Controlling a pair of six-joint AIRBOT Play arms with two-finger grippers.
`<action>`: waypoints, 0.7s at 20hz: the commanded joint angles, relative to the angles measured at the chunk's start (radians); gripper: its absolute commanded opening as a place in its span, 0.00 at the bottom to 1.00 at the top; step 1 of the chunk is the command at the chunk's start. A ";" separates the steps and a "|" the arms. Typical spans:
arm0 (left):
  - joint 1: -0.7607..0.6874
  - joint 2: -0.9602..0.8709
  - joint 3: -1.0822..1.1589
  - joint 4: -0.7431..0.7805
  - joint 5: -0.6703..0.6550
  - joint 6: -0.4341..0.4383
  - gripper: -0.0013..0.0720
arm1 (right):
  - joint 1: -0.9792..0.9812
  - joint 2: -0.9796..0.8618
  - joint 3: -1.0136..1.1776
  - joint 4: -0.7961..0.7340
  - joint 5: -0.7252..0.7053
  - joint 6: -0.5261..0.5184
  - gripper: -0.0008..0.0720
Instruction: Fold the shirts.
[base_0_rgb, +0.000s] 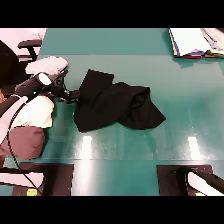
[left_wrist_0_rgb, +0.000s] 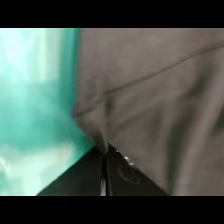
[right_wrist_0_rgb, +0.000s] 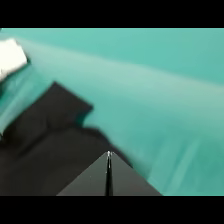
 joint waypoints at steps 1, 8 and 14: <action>-0.011 0.009 0.093 0.005 -0.021 0.003 0.05 | -0.043 -0.064 -0.031 -0.036 0.183 0.045 0.03; -0.011 0.073 0.237 0.006 -0.047 0.038 0.05 | -0.220 -0.072 -0.755 -0.033 0.015 0.054 0.68; -0.011 0.073 0.237 0.006 -0.050 0.037 0.05 | -0.095 -0.232 -1.038 0.027 -0.243 -0.027 0.67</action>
